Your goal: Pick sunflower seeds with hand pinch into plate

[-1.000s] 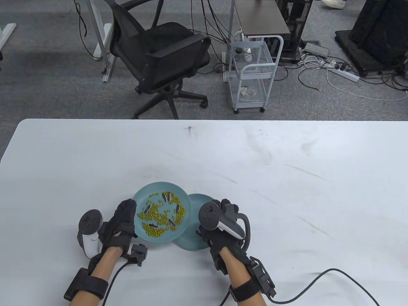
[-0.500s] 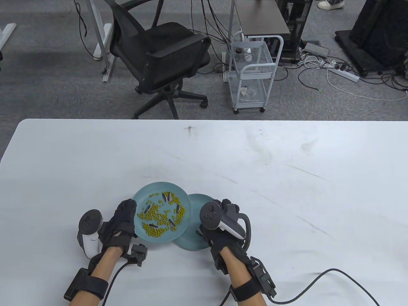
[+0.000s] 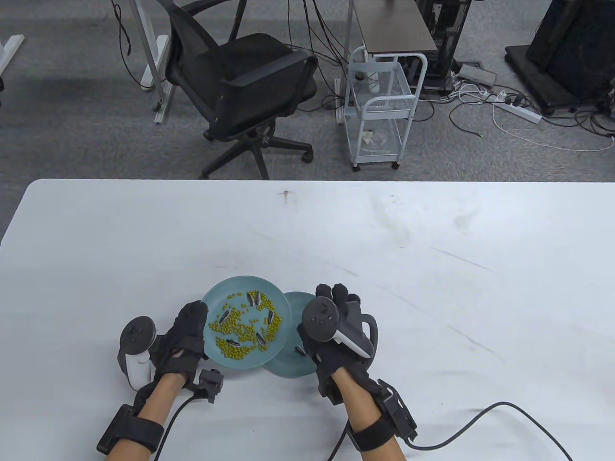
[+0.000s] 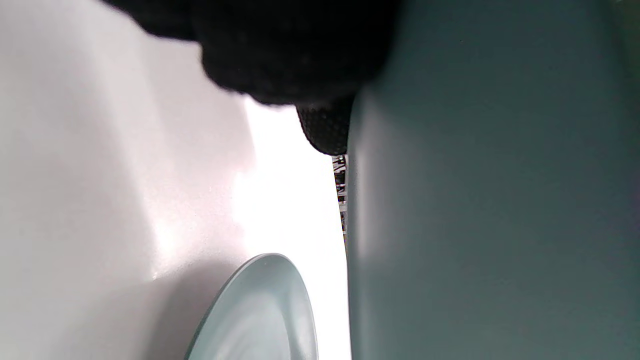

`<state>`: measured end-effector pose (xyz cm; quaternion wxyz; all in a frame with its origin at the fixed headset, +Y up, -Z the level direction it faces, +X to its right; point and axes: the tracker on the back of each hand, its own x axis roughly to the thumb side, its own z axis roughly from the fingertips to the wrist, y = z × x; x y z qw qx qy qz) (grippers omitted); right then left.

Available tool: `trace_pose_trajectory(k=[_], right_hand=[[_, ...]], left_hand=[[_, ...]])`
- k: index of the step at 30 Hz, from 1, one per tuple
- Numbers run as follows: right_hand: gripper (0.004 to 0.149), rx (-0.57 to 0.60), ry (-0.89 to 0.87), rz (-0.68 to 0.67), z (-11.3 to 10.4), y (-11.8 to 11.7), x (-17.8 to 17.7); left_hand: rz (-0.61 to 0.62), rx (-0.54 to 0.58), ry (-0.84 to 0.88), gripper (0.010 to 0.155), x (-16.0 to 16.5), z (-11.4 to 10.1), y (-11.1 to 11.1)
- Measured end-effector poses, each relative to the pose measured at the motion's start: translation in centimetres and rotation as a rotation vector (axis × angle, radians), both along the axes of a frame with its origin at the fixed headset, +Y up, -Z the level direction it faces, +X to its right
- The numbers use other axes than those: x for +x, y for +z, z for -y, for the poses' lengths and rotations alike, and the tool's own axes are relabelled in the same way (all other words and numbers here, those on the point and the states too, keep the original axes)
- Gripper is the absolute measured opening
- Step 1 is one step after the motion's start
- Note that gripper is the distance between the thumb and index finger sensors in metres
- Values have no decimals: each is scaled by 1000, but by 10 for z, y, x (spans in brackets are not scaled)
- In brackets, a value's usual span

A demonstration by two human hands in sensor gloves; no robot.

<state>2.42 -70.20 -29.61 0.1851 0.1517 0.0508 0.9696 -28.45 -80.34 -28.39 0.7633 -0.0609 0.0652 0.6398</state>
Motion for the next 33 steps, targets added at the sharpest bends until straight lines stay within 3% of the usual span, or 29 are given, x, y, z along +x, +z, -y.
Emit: trace_pose_trajectory(k=[6,14,19,22,26,33], right_hand=[[36,56,-30,-114,-21,-5,-34],[36,66,93,-305,-40,-10,-110],[37,47,193,-380,-34,-19,-136],[41,4,304,-490,-24,-22,-145],[43,31,443,-520,-13,-22,-153],[40,30,416,-529,-9,-25,-153]], left_hand=[[13,25,-16,45,4,-4,5],[28,0,6,45,10,0,10],[29,1,-5,45,9,0,10],[30,-1,4,46,8,0,10],[27,4,7,45,8,-1,11],[20,-6,-8,45,6,1,10]])
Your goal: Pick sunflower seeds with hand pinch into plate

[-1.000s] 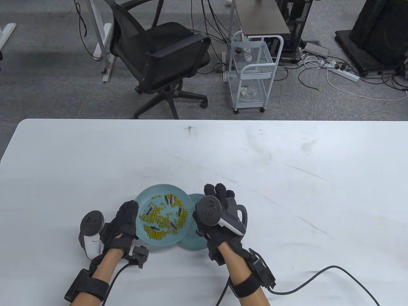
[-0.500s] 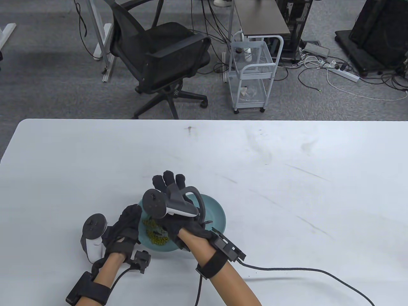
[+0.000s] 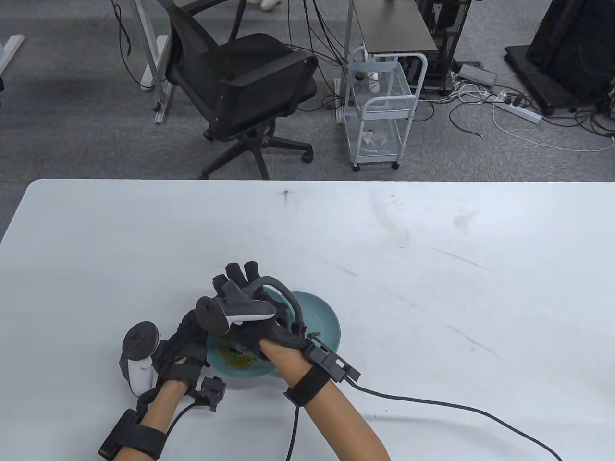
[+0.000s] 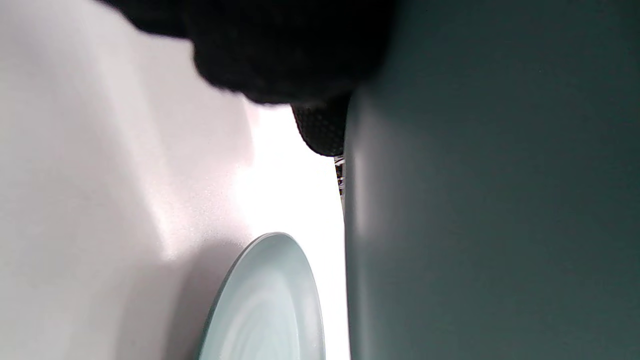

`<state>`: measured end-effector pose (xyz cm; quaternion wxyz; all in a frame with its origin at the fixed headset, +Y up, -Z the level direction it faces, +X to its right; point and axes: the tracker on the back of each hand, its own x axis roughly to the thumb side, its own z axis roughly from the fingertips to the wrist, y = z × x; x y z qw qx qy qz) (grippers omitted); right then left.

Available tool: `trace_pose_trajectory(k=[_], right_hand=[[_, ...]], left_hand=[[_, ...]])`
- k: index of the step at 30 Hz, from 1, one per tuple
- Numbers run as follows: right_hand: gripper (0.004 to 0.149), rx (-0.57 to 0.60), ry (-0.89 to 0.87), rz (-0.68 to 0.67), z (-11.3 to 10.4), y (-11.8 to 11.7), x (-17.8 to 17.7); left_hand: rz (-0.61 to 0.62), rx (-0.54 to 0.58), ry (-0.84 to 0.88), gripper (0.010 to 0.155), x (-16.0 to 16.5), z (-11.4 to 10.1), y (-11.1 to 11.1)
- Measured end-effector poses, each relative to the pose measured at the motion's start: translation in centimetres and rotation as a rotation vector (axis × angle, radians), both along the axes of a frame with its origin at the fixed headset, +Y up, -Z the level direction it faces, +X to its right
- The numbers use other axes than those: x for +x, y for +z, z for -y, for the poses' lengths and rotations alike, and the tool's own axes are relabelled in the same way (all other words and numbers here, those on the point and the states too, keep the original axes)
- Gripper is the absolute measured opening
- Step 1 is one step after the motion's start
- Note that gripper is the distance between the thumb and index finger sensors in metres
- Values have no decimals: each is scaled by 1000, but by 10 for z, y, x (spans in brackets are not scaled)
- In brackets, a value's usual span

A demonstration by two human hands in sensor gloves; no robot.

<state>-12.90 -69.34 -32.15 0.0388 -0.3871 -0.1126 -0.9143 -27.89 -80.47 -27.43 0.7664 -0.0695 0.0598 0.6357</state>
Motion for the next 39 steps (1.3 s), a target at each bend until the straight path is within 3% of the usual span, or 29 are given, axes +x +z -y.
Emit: trace_pose_trajectory(k=[18,21,26,32,39], right_hand=[[35,-138,-4,105,5,-17,-5],[35,-110,-11,109,4,-17,-4],[34,42,26,110,4,-13,-8],[34,43,39,100,8,-11,-7],[34,48,-18,115,-3,-10,0]], left_hand=[[53,-26,16,45,7,5,-10],[46,-24,24,45,8,4,-11],[48,-11,30,45,7,1,-11],[50,0,-3,45,9,3,-11],[33,5,16,45,8,4,-9]])
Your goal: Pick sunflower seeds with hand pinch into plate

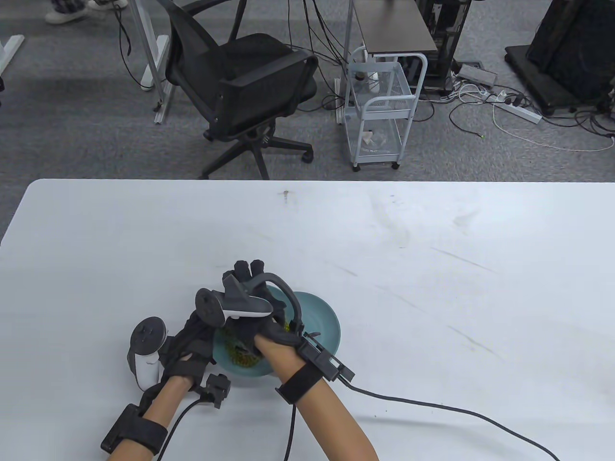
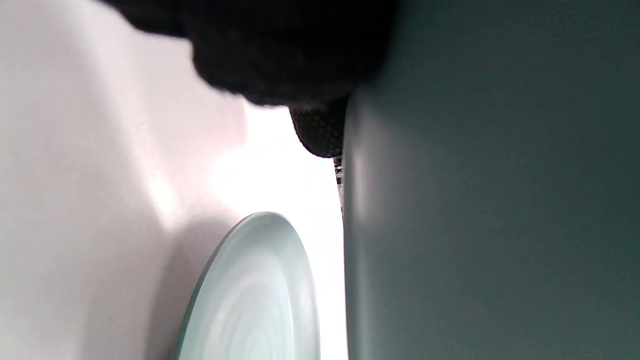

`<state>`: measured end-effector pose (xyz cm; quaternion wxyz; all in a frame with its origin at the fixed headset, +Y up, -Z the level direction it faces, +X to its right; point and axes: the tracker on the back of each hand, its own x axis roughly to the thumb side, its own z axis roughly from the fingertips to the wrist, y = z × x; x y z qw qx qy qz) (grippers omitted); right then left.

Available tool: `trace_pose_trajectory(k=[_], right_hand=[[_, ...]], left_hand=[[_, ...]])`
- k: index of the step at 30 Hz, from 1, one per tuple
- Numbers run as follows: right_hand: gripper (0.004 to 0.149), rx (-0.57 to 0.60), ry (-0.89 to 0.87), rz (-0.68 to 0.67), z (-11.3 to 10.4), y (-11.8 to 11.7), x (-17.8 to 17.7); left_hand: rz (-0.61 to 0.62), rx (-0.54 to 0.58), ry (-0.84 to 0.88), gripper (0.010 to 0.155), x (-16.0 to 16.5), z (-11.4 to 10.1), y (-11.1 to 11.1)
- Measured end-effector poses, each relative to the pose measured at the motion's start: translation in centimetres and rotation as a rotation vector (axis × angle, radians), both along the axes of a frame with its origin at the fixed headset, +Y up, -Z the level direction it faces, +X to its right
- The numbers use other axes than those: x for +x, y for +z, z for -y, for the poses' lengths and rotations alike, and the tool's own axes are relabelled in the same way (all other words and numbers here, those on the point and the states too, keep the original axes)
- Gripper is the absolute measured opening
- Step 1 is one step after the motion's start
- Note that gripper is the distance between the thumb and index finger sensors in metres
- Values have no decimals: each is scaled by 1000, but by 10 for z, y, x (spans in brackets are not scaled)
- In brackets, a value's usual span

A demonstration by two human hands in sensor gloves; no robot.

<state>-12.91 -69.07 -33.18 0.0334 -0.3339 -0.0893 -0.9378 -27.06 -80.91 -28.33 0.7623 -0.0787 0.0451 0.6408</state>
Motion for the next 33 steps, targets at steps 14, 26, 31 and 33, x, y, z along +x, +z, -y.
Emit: trace_pose_trajectory(k=[14,26,31,33], right_hand=[[34,18,-206,138,-37,2,68],[34,-22,-226,287,17,-5,125],[34,-50,-207,313,42,-7,129],[34,-42,-174,315,44,-6,129]], left_hand=[[-74,-10,-5,45,-17,4,0],[-116,-16,19,45,-25,5,1],[-106,-29,33,45,-26,8,-1],[-98,-26,33,45,-25,7,-1]])
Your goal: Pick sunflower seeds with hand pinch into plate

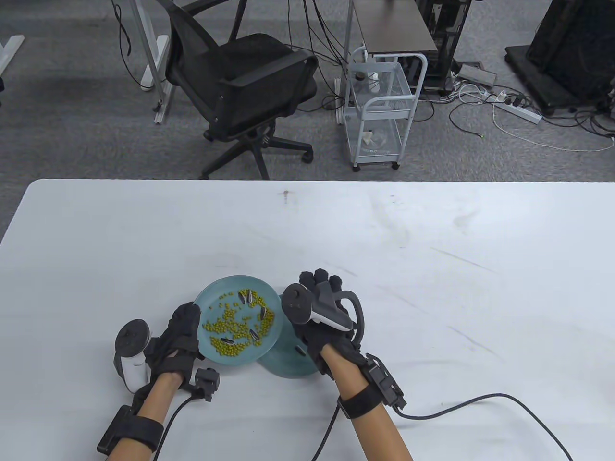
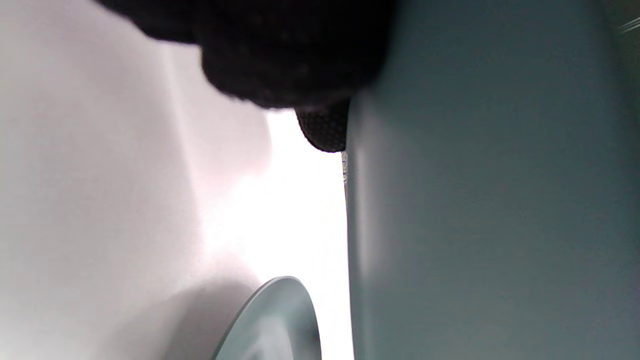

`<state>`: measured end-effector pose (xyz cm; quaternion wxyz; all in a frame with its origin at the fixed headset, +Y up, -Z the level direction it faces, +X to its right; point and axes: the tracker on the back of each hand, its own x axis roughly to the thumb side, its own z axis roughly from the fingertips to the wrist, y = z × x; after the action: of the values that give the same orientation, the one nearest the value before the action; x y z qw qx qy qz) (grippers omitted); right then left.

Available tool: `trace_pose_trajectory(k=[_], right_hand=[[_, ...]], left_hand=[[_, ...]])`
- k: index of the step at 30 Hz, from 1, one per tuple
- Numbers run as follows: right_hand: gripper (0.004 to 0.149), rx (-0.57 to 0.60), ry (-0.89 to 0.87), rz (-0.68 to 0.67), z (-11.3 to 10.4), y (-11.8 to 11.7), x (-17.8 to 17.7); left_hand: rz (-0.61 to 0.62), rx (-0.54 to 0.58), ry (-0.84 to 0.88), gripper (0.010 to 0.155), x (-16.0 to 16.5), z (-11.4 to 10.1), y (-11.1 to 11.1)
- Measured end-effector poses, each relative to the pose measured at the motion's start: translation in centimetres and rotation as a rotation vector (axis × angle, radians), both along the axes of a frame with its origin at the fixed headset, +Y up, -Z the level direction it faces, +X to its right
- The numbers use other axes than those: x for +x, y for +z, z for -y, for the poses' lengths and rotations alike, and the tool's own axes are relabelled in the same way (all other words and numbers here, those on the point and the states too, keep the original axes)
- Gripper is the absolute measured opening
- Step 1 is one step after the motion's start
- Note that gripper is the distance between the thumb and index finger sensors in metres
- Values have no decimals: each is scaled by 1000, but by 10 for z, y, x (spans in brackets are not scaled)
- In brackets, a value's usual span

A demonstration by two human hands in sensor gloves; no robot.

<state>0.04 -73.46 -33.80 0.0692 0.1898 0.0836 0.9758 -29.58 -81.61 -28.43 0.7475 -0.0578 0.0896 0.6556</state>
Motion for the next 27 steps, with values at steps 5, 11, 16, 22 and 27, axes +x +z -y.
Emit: trace_pose_trajectory(k=[5,11,16,22,27], right_hand=[[34,-17,32,4,6,0,1],[34,-37,26,22,9,-1,5],[37,-41,2,28,7,0,7],[37,-24,-37,39,-4,2,9],[37,-30,-35,35,-3,2,8]], left_hand=[[22,0,3,45,3,1,-1],[37,8,-5,45,5,1,-1],[34,21,-6,45,4,1,-1],[24,24,15,45,3,0,-1],[25,24,9,45,4,0,0]])
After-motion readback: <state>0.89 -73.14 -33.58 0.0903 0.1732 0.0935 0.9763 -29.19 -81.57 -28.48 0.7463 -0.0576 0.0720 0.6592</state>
